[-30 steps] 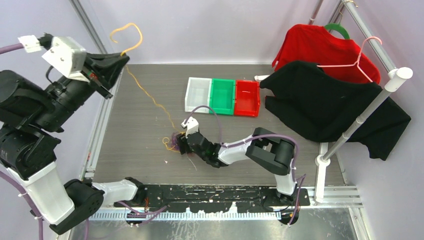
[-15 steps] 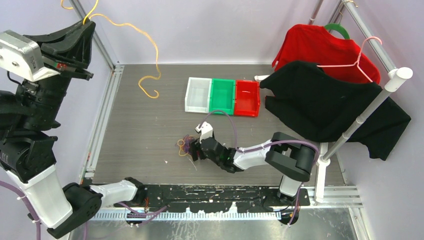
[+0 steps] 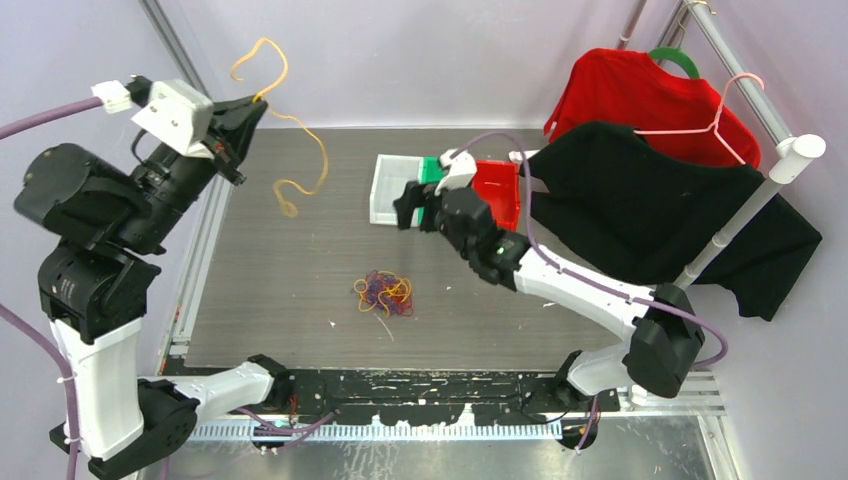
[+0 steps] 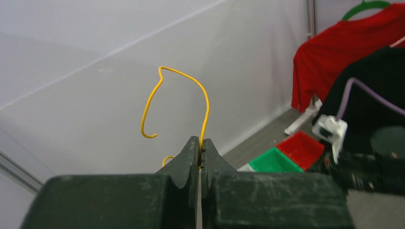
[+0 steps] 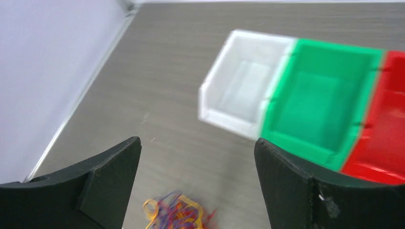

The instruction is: Untangle the cables

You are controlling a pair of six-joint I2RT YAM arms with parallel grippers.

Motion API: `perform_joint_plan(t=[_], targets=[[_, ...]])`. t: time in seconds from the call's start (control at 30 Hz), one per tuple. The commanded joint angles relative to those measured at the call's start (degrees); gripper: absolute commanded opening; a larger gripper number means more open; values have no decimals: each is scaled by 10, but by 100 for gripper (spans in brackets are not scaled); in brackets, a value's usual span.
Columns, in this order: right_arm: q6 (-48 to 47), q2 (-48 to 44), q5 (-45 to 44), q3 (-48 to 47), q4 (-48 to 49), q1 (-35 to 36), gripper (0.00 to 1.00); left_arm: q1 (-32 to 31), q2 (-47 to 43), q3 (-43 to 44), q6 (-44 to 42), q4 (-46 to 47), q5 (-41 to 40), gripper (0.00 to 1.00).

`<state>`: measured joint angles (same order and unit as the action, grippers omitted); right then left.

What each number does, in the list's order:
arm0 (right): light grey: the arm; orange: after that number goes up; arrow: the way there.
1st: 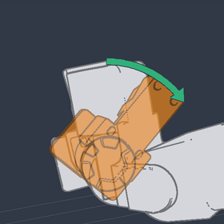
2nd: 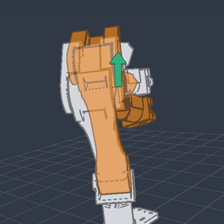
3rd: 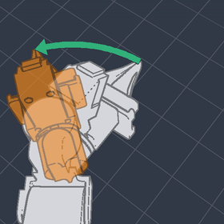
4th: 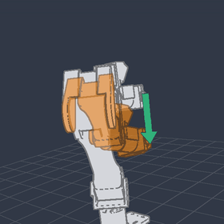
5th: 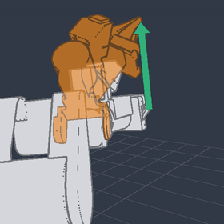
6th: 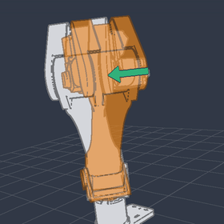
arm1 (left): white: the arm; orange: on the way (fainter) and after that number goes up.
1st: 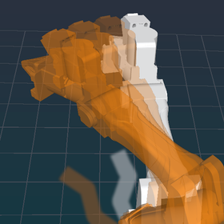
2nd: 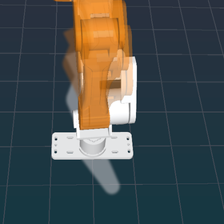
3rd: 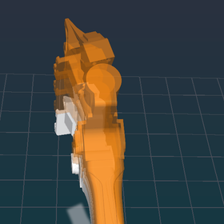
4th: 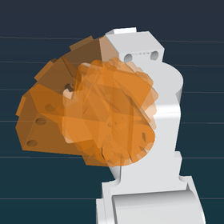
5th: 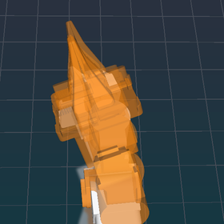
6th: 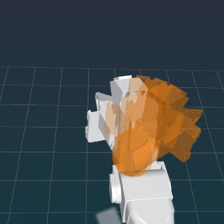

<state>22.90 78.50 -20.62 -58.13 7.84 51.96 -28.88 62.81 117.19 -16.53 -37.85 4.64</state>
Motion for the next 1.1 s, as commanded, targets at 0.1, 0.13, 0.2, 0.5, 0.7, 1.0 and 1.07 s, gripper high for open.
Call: perform_joint_plan(t=[0.1, 0.13, 0.2, 0.5, 0.7, 1.0, 1.07], targets=[[-4, 79, -55, -100, -122, -139, 88, -2, -8, -33, 20, -91, 42, 0], [-12, 97, -59, -113, -123, -148, 87, -2, -10, -41, 20, -108, 45, 0], [-24, 135, -60, -139, -129, -168, 86, -2, -15, -54, 17, -122, 50, 0], [-47, 288, -79, -249, -158, -195, 77, -2, -29, -79, 7, -174, 77, 0], [-48, 293, -101, -244, -157, -198, 74, -2, -42, -107, -4, -181, 90, 0], [-38, 278, -109, -245, -179, -239, 73, -3, -36, -117, -9, -190, 104, 0], [-39, 285, -106, -244, -183, -246, 73, -3, -35, -120, -10, -191, 107, 0]])
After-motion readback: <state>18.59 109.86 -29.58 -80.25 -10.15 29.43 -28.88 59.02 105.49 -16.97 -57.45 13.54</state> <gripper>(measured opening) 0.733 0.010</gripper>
